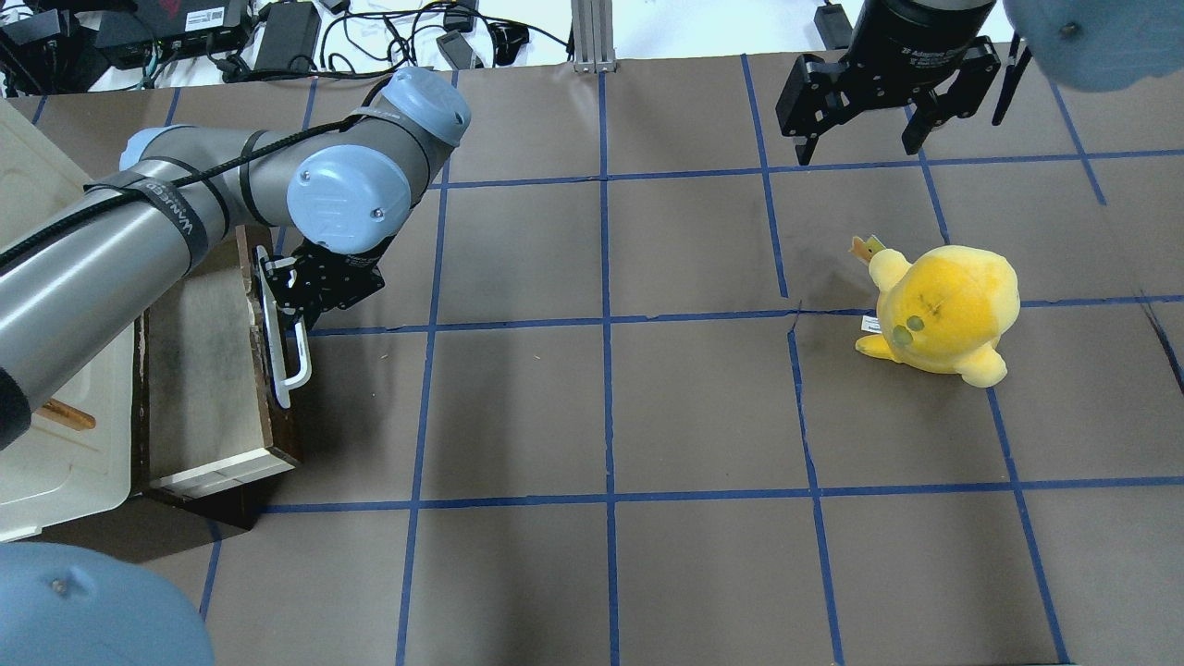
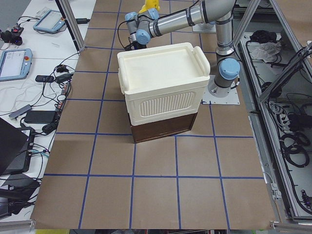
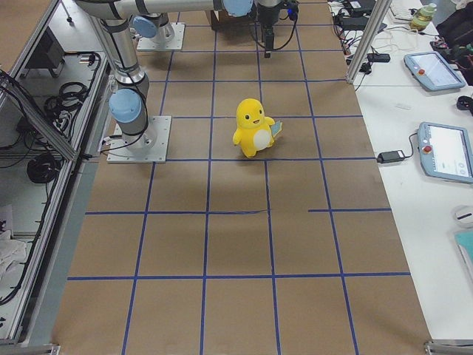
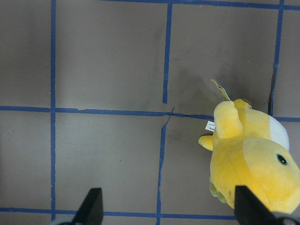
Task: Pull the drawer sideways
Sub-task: 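Keep pulling the drawer out along its track with the left gripper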
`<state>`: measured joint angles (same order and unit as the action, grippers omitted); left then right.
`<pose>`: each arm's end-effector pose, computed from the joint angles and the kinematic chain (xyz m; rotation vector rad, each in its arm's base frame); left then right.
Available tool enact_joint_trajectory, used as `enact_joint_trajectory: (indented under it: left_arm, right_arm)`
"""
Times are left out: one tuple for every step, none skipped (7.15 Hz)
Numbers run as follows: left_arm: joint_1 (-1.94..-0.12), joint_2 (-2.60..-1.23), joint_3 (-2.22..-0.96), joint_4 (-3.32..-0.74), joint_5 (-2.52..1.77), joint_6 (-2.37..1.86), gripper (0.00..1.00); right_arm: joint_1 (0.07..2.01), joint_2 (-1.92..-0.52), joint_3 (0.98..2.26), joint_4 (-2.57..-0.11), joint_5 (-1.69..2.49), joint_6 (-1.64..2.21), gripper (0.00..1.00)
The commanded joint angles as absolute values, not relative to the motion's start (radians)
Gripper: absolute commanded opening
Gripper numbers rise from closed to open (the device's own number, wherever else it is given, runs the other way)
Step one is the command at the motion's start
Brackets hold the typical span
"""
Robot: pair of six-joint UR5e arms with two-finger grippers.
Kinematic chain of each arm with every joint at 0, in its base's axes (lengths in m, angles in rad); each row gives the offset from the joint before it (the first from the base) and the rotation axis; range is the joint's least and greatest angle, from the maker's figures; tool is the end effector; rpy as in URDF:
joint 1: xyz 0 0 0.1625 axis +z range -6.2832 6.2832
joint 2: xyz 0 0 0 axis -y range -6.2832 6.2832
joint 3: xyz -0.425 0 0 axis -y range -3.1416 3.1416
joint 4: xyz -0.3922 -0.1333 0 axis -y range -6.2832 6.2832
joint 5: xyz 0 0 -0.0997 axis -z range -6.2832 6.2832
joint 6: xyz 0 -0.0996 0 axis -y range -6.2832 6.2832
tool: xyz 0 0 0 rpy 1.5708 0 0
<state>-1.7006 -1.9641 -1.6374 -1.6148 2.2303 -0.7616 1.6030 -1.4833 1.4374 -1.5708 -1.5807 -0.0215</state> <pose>-0.1446 -0.5495 0.2639 -0.5298 2.2830 0.1978 0.1494 -0.5286 0.5090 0.0837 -3.1300 0.0720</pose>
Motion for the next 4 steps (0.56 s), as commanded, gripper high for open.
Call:
enact_joint_trajectory:
  left_arm:
    - [-1.701, -1.964, -1.635, -1.626, 2.232, -0.761, 0.05]
    - [-1.701, -1.956, -1.635, -1.64, 2.238, -0.761, 0.05]
    - [-1.701, -1.954, -1.637, -1.643, 2.241, -0.761, 0.05]
    - [-1.701, -1.947, -1.638, -1.657, 2.243, -0.759, 0.05]
  right_arm:
    - [1.603, -1.483, 1.437, -1.571, -1.58, -0.021, 1.0]
    - [1.603, -1.483, 1.437, -1.571, -1.58, -0.021, 1.0]
    - [1.603, -1.483, 1.437, -1.571, -1.58, -0.021, 1.0]
    - [1.603, -1.483, 1.437, -1.571, -1.582, -0.021, 1.0]
